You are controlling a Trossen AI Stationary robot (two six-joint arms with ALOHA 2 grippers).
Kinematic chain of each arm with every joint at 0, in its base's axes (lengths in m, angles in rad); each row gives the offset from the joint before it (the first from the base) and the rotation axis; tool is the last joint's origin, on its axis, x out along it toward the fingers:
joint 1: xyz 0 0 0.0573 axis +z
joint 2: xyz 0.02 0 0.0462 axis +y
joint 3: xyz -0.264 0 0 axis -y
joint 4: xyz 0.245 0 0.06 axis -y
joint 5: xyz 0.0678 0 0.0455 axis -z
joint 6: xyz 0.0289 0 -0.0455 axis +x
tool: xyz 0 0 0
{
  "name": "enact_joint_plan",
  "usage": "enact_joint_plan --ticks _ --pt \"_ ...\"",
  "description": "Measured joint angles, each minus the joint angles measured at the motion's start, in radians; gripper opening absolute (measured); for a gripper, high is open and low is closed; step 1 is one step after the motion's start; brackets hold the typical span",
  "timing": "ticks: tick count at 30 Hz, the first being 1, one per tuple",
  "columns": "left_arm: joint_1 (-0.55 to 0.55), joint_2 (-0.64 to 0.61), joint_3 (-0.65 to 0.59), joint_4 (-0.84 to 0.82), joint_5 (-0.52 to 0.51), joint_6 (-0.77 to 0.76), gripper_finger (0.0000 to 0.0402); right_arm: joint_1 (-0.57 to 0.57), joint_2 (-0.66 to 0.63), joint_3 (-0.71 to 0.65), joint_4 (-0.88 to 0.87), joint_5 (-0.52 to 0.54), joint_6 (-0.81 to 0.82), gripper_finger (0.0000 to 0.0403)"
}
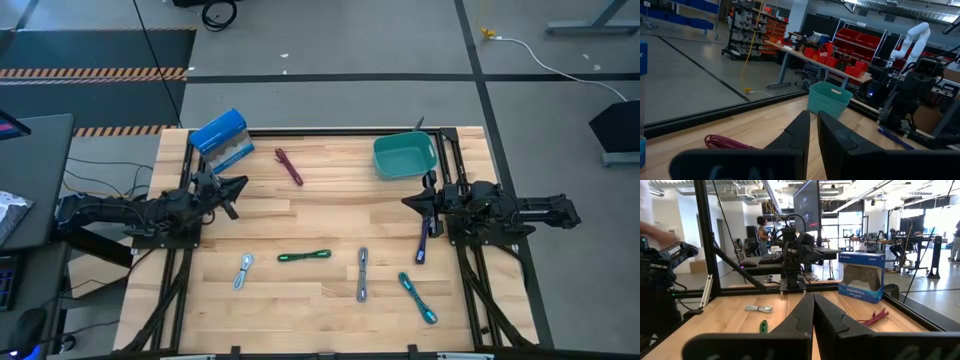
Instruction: Pick and place USB-C Cables
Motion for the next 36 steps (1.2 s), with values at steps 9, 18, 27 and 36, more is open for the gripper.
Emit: enact_joint_plan --ticks 9,18,27,36 --pt "0.0 0.0 0.0 0.0 0.0 0.0 0.0043 0.0 0.0 0.0 0.0 0.0 0.0 0.0014" --pt "0.0 0.0 0.0 0.0 0.0 0.0 0.0043 0.0 0.0 0.0 0.0 0.0 0.0 0.0014" --pt "0.0 0.0 0.0 0.0 0.0 0.0 0.0043 0.0 0.0 0.0 0.0 0.0 0.0 0.0014" --pt "0.0 -0.001 0.019 0.139 0.049 -0.211 0.0043 -0.004 0.0 0.0 0.036 0.067 -0.284 0.0014"
